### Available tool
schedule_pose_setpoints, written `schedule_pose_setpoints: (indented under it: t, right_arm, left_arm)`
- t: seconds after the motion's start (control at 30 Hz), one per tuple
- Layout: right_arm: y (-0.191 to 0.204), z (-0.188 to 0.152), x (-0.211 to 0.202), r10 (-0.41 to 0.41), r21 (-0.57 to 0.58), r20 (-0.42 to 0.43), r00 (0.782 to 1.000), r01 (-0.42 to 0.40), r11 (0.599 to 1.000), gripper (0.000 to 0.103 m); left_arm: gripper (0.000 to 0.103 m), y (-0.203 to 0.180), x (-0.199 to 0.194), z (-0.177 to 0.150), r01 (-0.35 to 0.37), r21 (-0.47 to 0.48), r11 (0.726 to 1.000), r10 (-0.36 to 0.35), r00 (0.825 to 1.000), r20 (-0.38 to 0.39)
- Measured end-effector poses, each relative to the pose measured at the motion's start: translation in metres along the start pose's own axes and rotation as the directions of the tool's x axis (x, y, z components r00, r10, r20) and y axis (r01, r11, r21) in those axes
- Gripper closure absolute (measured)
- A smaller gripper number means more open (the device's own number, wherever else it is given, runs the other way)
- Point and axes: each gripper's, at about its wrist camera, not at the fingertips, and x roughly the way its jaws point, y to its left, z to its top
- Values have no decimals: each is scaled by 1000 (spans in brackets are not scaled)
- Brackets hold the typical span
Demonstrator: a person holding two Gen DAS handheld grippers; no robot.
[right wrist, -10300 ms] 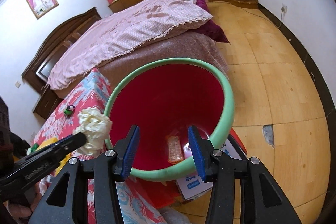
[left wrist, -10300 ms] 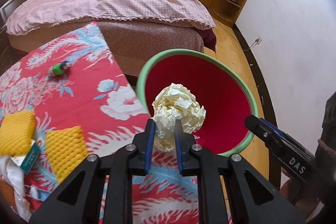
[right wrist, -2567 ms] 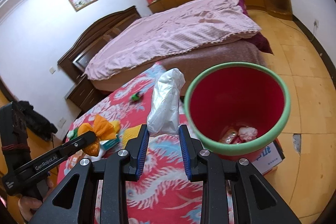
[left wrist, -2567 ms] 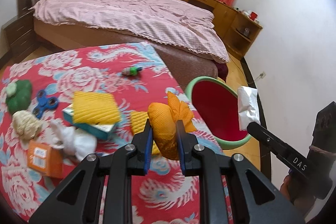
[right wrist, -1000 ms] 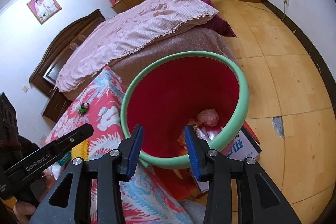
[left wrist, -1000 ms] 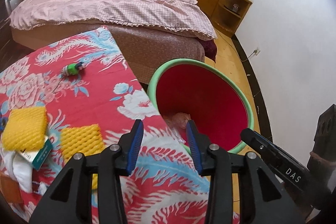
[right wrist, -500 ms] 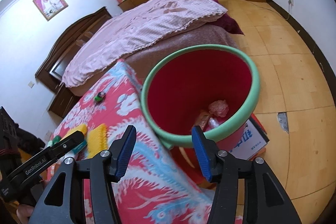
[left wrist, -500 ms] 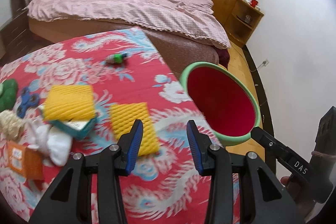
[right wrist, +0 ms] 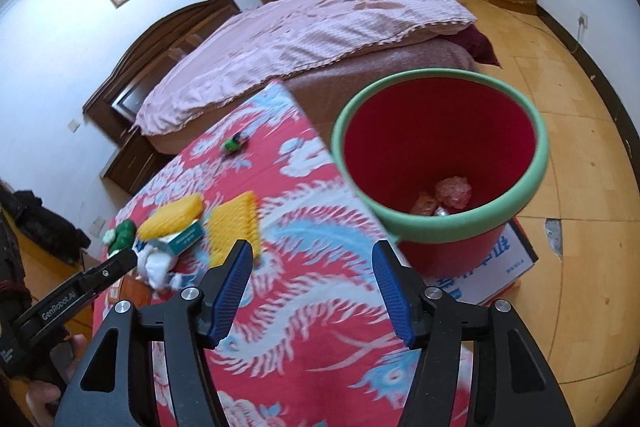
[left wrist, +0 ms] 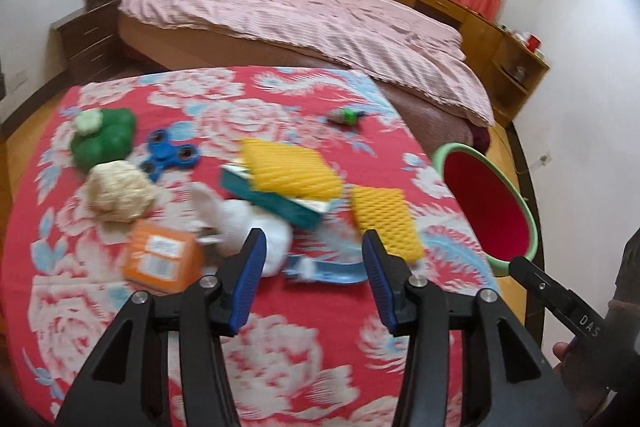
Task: Collect trash
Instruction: 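Withdraw both open tools from the bucket toward the bed, then grasp the orange barcode box with the left tool while the right tool grasps the yellow foam net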
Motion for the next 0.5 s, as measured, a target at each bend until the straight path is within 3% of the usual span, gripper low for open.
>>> schedule_pose_setpoints:
  t: [0.4, 0.5]
  right_arm:
    - [29, -16, 19, -24, -33, -52, 998, 23, 999, 39]
    - [31, -18, 24, -36, -33, -64, 997, 34, 999, 39]
  left_arm:
    - [47, 63, -6, -7, -122, -101, 987, 123, 992, 1]
    - [34, 68, -5, -10, -147, -99, 984, 149, 989, 10]
